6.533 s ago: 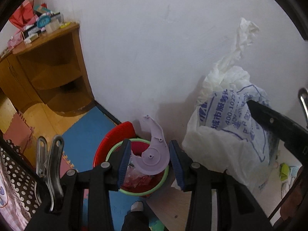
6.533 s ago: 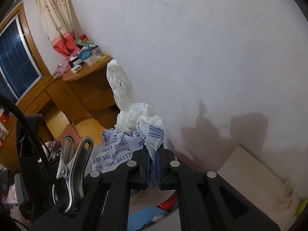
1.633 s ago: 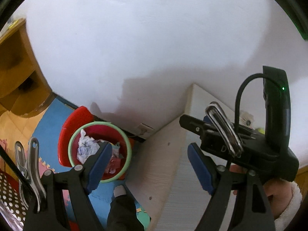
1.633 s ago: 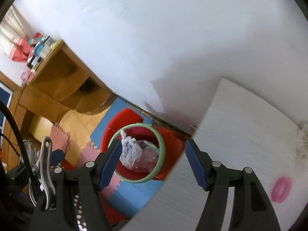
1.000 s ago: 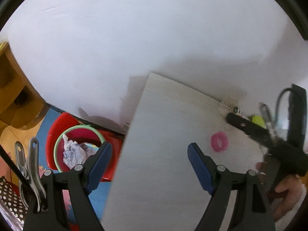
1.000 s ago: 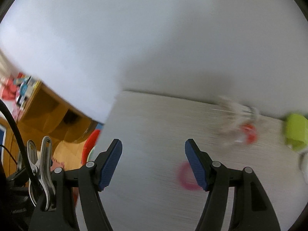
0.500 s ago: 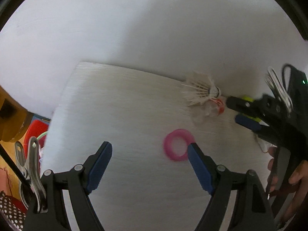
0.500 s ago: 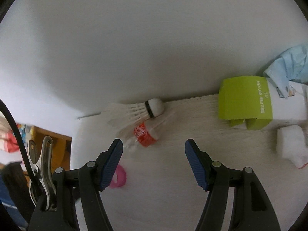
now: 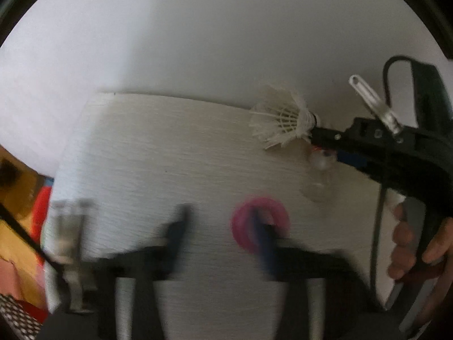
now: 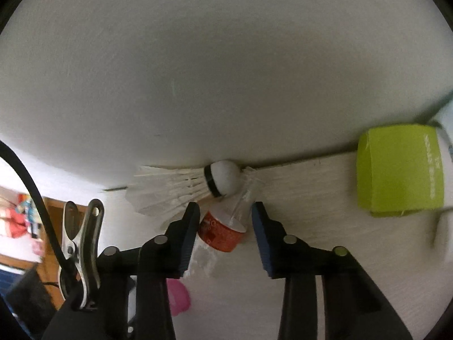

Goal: Collect trash
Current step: 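Close the right gripper on the clear bottle while the left gripper grasps the pink ring, then carry the bottle and pink ring in both grippers over the red bucket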

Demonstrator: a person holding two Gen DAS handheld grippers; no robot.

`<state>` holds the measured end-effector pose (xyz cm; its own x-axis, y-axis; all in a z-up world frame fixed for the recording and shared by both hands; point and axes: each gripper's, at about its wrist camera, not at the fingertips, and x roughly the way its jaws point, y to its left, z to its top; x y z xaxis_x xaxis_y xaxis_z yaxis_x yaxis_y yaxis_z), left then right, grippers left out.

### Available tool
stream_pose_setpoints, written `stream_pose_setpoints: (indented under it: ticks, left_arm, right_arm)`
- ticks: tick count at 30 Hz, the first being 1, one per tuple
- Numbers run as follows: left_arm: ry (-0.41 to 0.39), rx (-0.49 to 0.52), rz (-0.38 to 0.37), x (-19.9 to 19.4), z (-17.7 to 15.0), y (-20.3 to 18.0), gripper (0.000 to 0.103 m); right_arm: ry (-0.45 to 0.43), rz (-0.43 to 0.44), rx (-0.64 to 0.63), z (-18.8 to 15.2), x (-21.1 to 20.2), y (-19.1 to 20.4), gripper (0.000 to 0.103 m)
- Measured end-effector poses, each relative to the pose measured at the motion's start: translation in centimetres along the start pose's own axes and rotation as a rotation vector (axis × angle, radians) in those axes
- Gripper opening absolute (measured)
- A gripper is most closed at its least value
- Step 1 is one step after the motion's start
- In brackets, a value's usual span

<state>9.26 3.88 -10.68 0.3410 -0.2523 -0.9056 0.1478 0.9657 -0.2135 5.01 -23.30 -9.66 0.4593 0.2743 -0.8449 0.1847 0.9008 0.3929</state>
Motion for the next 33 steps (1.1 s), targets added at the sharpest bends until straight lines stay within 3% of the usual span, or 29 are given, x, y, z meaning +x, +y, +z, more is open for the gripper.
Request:
stream_pose_setpoints:
  ticks: [1,8,14,23,33]
  left_arm:
    - [0.004,0.002,-0.027,0.0,0.0,0.1,0.009]
    - [0.011,-0.017,-0.046,-1.3,0.1,1.3,0.008]
    - [-0.035,-0.017,-0.030,-4.2,0.9,2.6,0.008]
    - [-0.094,-0.021,0.007,-8.0,0.6,2.7,0.008]
    - [-0.116,-0.044,0.041,-8.9,2.0,2.4,0.008]
  right_arm:
    - [-0.004,0.001,-0.006,-0.2,-0.2,0.0,0.034]
    - [-0.013,0.023,0.011,-1.1,-1.3,-0.9,0.033]
    - [-0.039,0.050,-0.009,-1.7,-3.1,-0.7,0.033]
    - [-0.075,0.100,-0.111,-3.2,-5.5,2.7,0.033]
    - [-0.084,0.160,-0.179,-4.7,-7.7,4.9,0.033]
